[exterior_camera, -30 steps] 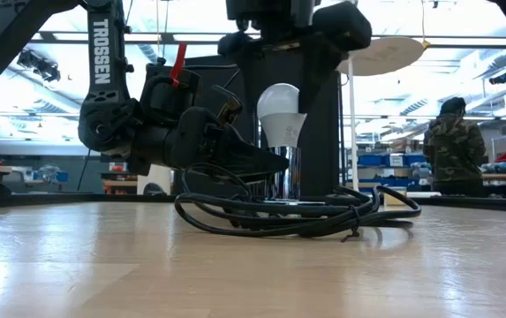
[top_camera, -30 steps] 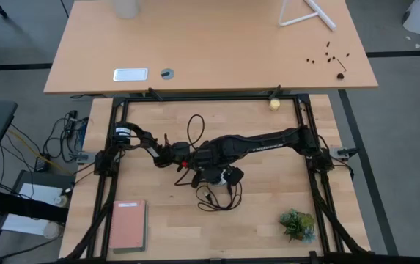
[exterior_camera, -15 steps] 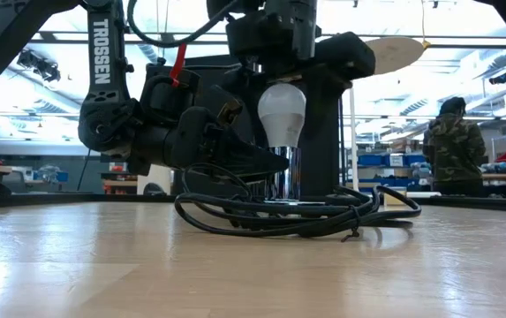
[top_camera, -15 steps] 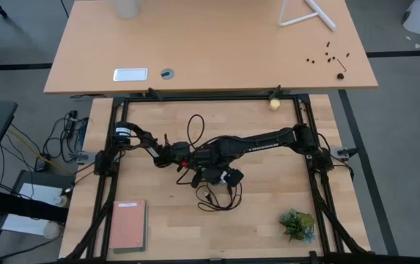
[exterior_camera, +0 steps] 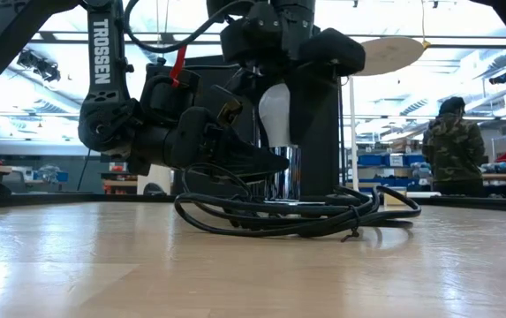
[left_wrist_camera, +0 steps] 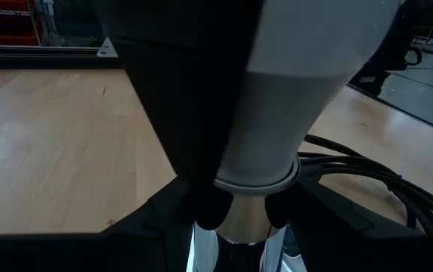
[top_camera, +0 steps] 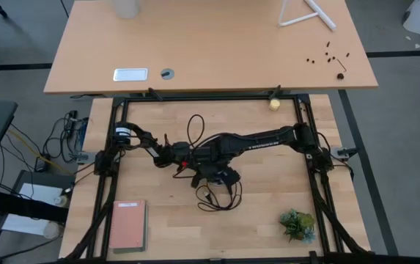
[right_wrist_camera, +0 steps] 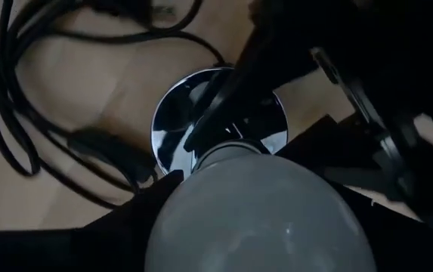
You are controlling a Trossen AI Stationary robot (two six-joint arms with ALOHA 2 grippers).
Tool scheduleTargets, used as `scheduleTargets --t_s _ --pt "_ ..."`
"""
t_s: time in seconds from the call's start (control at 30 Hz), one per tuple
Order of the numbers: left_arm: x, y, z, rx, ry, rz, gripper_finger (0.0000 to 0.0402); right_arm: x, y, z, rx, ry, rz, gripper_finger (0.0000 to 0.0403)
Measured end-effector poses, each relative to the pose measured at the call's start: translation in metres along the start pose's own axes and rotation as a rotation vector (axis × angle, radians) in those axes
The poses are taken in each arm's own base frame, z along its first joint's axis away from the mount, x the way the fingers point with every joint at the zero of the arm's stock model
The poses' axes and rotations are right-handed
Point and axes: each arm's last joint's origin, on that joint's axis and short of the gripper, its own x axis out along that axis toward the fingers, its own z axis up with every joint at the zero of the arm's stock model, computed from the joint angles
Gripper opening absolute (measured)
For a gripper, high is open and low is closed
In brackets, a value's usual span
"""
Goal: Screw lightbulb
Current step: Insert the white lightbulb into the silver lamp
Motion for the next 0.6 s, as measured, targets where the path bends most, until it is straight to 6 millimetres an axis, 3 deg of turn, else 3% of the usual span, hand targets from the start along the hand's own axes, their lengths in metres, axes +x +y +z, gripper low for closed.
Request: scheduleTargets --t_s 0.23,0.47,0.6 --pt "0.0 0.0 0.0 0.0 0.0 0.0 0.0191 0.0 -0.0036 -0.0015 0.331 -0.005 -0.002 0.0276" --pt "0.0 0.0 0.0 -0.001 0.0 -0.001 0.0191 0.0 -0.0051 -0.0021 0.72 -0.009 0.0 0.0255" --pt "0.0 -0.0001 0.0 -0.003 0.0 -0.003 0.0191 0.0 -0.005 -0.0022 0.945 -0.007 -0.002 0.0262"
